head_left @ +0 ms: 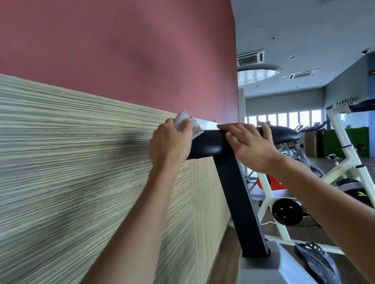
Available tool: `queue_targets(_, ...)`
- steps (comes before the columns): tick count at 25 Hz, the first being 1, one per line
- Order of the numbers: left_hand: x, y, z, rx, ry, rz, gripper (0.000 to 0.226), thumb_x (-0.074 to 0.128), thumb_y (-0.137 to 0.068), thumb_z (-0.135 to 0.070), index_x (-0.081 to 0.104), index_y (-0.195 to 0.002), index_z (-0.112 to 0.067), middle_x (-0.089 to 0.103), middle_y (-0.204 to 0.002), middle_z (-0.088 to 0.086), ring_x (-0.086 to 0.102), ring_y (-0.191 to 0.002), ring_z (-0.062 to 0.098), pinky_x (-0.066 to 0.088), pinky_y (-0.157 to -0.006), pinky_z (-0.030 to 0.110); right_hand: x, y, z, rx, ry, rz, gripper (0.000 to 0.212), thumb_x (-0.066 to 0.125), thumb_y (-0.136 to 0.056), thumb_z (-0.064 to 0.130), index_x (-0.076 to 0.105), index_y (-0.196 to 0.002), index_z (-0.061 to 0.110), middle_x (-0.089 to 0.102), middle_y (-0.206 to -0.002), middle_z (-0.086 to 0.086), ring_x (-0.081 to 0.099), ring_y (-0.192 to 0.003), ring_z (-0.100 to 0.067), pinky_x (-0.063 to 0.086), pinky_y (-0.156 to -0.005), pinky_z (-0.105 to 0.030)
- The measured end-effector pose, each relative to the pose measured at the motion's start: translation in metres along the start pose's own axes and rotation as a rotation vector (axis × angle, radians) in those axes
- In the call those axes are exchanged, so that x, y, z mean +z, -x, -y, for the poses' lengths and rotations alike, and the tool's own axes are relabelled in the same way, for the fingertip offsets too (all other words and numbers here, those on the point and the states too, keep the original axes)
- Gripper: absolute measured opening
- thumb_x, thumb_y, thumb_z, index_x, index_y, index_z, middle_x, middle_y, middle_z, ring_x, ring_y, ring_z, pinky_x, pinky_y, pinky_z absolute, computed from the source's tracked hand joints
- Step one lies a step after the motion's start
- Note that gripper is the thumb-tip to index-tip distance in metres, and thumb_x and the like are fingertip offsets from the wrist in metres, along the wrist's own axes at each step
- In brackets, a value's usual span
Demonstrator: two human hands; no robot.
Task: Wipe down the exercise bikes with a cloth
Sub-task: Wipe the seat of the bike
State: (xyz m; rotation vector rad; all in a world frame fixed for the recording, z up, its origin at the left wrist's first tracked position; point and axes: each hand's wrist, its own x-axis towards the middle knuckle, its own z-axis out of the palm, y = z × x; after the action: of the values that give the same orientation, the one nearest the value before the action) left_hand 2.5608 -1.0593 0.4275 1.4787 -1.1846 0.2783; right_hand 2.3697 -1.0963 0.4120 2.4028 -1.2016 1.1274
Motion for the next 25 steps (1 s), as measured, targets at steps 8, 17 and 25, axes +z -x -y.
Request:
queue_targets(8, 0.000, 0.002, 0.004, 0.162, 0.075, 0.000, 0.038, 0.051, -0.093, -0.055, 0.063, -0.084, -0.019, 0.066, -0.082, -0.001, 0.064, -0.080, 0.023, 0.048, -0.066, 0.037, 0.004, -0.002, -0.003, -0.012, 0.026, -0.028, 0.047, 0.017, -0.108, 0.035, 0.036, -0.151, 0.040, 0.040, -0.149, 0.017, 0.021, -0.144, -0.008, -0.008, -0.107, -0.025)
queue_targets(17, 0.023, 0.049, 0.005, 0.623, -0.087, -0.415, 0.033, 0.055, -0.095, -0.044, 0.068, -0.106, -0.015, 0.069, -0.109, -0.002, 0.062, -0.101, 0.017, 0.044, -0.095, 0.033, 0.004, -0.003, -0.004, -0.008, 0.014, -0.022, 0.047, 0.017, -0.107, 0.038, 0.037, -0.149, 0.043, 0.043, -0.140, 0.020, 0.024, -0.140, -0.006, -0.005, -0.109, -0.029)
queue_targets(25, 0.028, 0.044, 0.022, 0.400, 0.249, -0.385, 0.035, 0.053, -0.095, -0.045, 0.068, -0.106, -0.016, 0.070, -0.104, -0.002, 0.066, -0.097, 0.019, 0.056, -0.085, 0.044, 0.011, -0.005, -0.006, -0.033, 0.028, -0.056, 0.058, 0.006, -0.098, 0.047, 0.038, -0.147, 0.043, 0.044, -0.139, 0.021, 0.027, -0.138, -0.008, -0.002, -0.110, -0.032)
